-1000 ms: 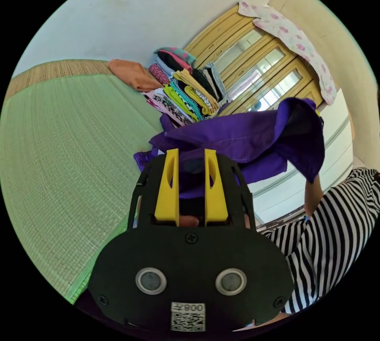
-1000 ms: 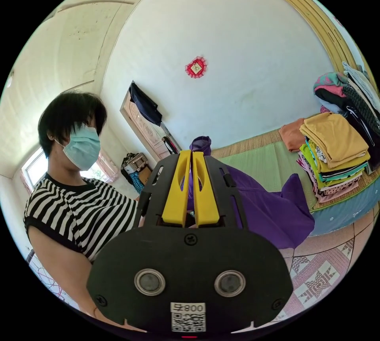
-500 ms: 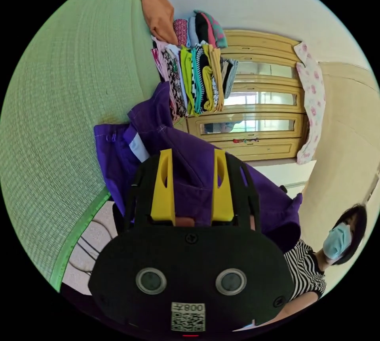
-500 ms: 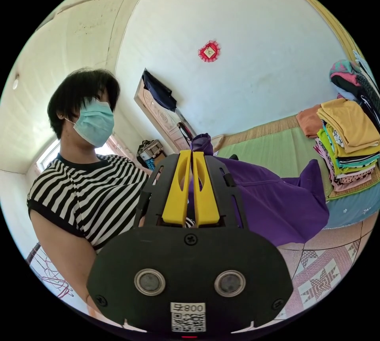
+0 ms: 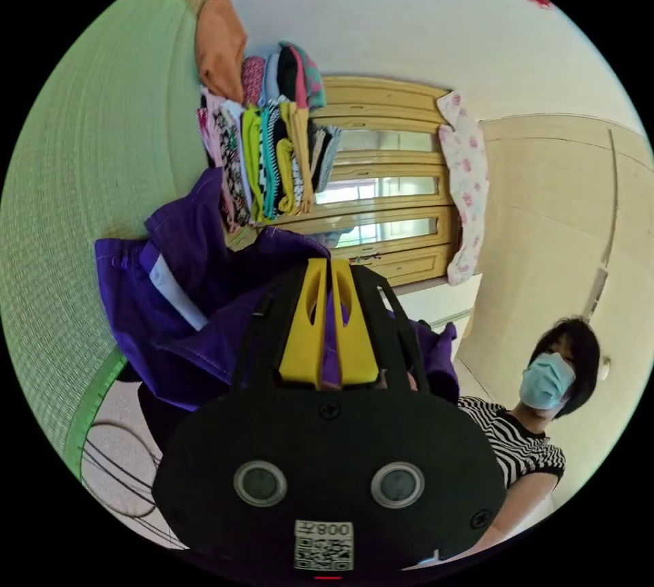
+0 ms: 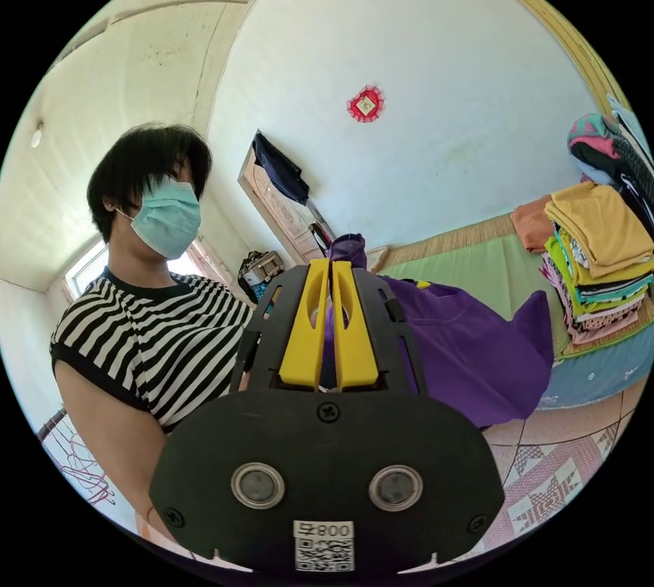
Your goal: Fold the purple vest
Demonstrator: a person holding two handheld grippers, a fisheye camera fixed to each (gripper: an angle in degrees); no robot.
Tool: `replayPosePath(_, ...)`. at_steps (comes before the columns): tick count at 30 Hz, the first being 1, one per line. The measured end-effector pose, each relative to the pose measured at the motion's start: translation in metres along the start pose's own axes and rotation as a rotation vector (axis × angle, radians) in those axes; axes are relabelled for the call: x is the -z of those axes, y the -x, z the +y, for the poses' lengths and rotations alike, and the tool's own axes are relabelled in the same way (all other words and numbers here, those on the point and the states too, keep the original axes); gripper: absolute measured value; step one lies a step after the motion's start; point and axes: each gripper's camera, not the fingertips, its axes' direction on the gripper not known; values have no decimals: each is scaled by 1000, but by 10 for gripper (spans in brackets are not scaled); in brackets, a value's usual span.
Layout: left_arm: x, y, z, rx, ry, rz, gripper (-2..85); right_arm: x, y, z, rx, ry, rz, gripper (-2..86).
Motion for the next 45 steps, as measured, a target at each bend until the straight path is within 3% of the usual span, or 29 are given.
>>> replayPosePath(13, 226, -271, 94, -586, -358, 114, 5, 16, 53, -48, 266, -218, 9, 2)
replayPosePath(21, 300, -448, 205, -991, -449, -30, 5, -3, 98, -89, 412, -303, -7, 2)
replayPosePath(27, 334, -521, 282, -1201, -545, -166, 5, -45, 126, -112, 489, -316, -40, 2)
replayPosePath(33, 361, -541, 321, -1302, -618, -348, 5, -115, 131, -131, 516, -299, -32, 2)
replayPosePath(37, 383, -522, 304, -1257, -655, -429, 5, -187, 112, -153, 487, -265, -13, 2)
replayPosePath(45, 438, -408, 163, -1034, -708, -692, 6, -392, 16, -233, 347, -111, 121, 2)
